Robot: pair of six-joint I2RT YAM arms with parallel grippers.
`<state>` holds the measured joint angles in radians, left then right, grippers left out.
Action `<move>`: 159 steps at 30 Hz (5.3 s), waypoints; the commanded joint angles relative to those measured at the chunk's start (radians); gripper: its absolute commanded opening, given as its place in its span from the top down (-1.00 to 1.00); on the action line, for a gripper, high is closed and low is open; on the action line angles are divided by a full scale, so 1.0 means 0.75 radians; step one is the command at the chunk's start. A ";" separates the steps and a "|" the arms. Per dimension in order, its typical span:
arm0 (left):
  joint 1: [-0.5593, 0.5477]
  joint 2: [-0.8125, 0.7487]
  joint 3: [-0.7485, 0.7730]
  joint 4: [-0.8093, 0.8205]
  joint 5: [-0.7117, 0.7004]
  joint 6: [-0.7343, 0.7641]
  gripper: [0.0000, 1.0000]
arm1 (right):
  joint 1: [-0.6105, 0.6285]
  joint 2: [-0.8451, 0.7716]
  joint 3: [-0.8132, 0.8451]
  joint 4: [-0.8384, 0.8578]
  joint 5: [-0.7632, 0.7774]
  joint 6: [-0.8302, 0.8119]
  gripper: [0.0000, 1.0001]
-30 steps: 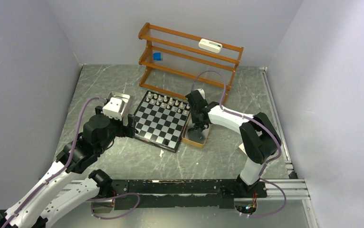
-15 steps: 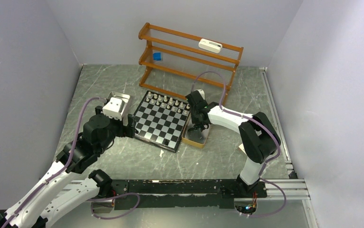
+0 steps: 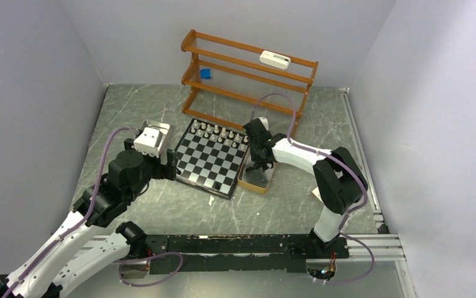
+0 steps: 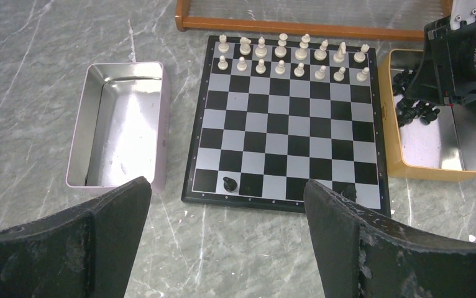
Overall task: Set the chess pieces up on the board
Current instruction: Pick up the chess piece from the storage box, then place the chess piece on the chessboard.
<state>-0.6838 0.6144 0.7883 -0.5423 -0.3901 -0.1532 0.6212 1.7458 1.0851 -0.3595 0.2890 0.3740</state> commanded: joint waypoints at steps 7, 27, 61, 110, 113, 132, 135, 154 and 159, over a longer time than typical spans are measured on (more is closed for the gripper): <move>-0.005 -0.007 -0.002 0.038 -0.020 0.011 -0.95 | -0.011 -0.135 -0.002 -0.072 0.040 0.010 0.70; -0.004 -0.046 0.007 0.044 0.017 0.018 -0.95 | 0.087 -0.374 0.098 -0.195 -0.022 0.047 0.72; -0.001 -0.329 0.014 0.013 -0.324 -0.034 -0.95 | 0.702 0.142 0.429 -0.189 0.105 0.152 0.74; -0.002 -0.350 0.008 0.021 -0.316 -0.029 -0.95 | 0.646 0.261 0.378 -0.122 0.073 0.173 0.72; -0.002 -0.352 0.007 0.021 -0.316 -0.029 -0.95 | 0.644 0.266 0.379 -0.122 0.069 0.175 0.69; -0.003 -0.341 0.006 0.022 -0.319 -0.027 -0.95 | 0.639 0.240 0.395 -0.142 0.073 0.182 0.42; -0.001 -0.339 0.006 0.021 -0.315 -0.029 -0.95 | 0.638 0.218 0.401 -0.151 0.082 0.176 0.38; -0.002 -0.136 0.047 0.017 -0.033 -0.081 -0.94 | 0.383 -0.205 0.202 -0.132 0.131 0.097 0.23; -0.002 -0.020 0.044 0.001 0.104 -0.068 -0.94 | 0.244 -0.317 0.077 -0.124 0.126 0.071 0.29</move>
<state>-0.6838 0.5560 0.7998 -0.5434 -0.4232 -0.2005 0.8661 1.5578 1.2079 -0.4606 0.3679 0.4492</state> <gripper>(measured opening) 0.969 0.366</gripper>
